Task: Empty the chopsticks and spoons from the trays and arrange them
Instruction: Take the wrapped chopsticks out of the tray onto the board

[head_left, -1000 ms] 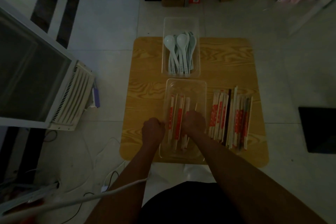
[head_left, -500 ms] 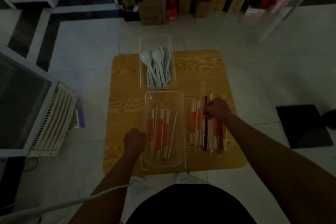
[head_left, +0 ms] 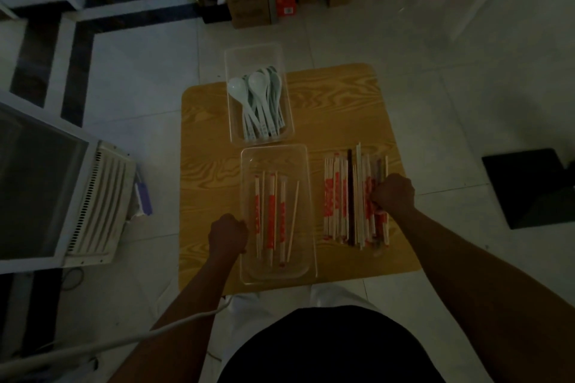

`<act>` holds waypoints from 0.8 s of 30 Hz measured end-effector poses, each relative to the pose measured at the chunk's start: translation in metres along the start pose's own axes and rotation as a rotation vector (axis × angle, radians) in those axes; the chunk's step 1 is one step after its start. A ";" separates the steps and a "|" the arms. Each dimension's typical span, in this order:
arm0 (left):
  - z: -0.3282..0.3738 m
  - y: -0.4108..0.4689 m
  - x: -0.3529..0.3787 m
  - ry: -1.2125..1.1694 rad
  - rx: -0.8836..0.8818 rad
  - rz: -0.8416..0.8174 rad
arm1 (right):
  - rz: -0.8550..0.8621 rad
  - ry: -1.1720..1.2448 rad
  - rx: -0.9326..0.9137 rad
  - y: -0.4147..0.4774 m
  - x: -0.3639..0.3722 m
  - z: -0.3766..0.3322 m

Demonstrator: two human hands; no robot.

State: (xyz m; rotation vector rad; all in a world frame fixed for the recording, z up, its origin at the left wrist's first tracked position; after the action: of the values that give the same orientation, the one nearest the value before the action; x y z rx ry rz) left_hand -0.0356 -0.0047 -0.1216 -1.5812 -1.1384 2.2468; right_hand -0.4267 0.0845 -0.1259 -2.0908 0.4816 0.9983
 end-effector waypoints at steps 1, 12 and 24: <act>0.001 0.000 0.000 -0.008 0.005 -0.005 | 0.019 -0.012 0.009 -0.005 -0.004 -0.004; 0.002 -0.006 -0.003 -0.054 0.002 -0.048 | 0.043 -0.030 -0.168 -0.011 -0.001 -0.074; -0.006 -0.003 -0.004 -0.136 0.006 -0.036 | -0.239 -0.318 -0.496 -0.109 0.097 -0.185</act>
State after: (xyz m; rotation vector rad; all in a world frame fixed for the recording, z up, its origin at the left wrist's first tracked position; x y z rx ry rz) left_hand -0.0294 -0.0023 -0.1177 -1.4124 -1.1819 2.3634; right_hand -0.2089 0.0117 -0.0747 -2.2782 -0.1962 1.3738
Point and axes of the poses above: each hand's wrist, its own y-axis towards the middle knuckle, its own x-axis out of the palm, z = x × y, the point moved 6 cm from there along y, towards the middle knuckle, and after that the axes turned 11 degrees about -x, right-handed, at the moved point
